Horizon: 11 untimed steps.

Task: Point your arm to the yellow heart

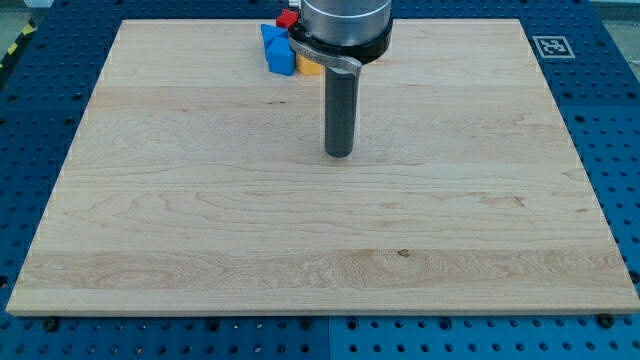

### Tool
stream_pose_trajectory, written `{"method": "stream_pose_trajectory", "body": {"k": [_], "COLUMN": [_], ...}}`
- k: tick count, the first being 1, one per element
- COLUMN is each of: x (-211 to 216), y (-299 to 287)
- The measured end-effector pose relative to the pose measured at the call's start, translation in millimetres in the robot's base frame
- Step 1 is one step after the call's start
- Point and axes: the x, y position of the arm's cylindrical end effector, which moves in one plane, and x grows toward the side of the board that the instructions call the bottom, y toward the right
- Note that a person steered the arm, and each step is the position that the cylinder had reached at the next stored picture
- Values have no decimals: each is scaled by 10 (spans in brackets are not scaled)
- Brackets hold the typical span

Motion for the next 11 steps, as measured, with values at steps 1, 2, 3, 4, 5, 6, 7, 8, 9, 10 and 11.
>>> {"method": "stream_pose_trajectory", "body": {"k": [1,2,3,4,5,6,7,8,9,10,11], "x": [0,-59,-296,-579,-852,-1199,-1296,-1464,-1830,-2038,-2097], "y": [0,42,261,619,686,725,907,1023,1094,1094,1004]}}
